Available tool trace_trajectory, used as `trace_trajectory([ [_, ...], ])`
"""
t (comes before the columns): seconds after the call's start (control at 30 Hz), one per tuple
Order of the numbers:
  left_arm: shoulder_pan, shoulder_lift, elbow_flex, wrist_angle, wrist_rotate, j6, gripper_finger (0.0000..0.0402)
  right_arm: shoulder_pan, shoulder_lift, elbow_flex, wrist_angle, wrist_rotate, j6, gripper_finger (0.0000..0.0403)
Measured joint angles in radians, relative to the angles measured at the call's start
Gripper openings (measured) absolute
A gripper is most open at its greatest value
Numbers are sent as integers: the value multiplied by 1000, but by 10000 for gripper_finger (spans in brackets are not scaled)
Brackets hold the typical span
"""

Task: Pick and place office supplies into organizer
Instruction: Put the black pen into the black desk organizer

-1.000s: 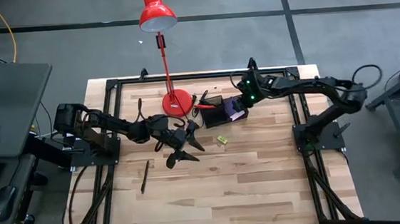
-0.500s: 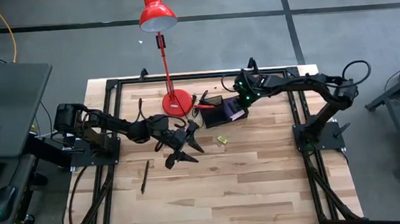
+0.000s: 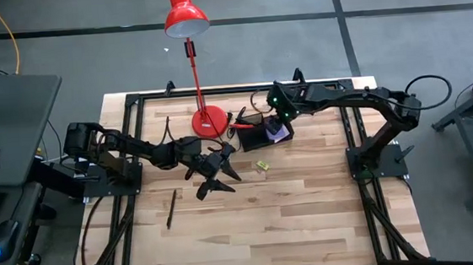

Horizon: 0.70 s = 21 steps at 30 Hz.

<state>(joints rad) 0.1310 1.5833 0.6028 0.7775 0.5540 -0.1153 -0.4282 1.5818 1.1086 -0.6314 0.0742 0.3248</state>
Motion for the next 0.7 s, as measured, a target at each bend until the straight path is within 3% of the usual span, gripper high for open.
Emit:
trace_trajectory([
  [0.17, 0, 0, -35, 4, -53, -13, 195, 101, 0, 2, -40, 110, -17, 271],
  [0.4, -3, 0, -80, -35, -266, -72, 195, 272, 2, 2, 44, 207, -20, 271],
  [0.6, -78, 0, -88, -131, -512, -118, 195, 415, 11, 2, 181, 226, -55, 271],
  [0.7, -131, 0, -88, -169, -640, -127, 195, 478, 11, 2, 246, 299, -69, 270],
])
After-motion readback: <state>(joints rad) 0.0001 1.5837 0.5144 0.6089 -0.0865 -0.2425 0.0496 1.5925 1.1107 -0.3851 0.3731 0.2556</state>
